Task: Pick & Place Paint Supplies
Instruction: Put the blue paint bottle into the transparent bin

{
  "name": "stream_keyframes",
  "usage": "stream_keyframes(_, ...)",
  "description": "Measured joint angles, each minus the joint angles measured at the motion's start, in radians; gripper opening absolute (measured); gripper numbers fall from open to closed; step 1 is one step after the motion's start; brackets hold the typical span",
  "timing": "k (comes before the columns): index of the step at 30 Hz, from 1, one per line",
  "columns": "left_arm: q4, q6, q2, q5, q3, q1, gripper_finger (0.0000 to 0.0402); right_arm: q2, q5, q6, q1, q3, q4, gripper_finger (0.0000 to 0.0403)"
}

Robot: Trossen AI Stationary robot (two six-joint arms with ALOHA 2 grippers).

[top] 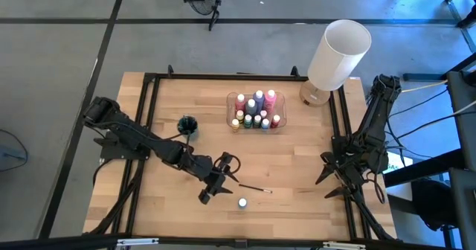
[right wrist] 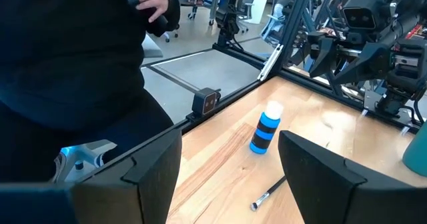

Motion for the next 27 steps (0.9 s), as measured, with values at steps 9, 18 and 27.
stream_keyframes(9,-0.017,0.001,0.000,0.002,0.000,0.000,0.0257,0.000,0.005,-0.004,0.000,0.000,-0.001,0.0252)
stream_keyframes(18,-0.032,-0.003,0.000,0.009,0.000,-0.009,0.0265,0.000,0.006,0.011,0.000,0.000,-0.004,0.0252)
stream_keyframes(27,-0.035,-0.121,0.019,0.052,0.000,-0.001,0.0265,0.000,0.006,0.022,0.000,0.000,-0.001,0.0252)
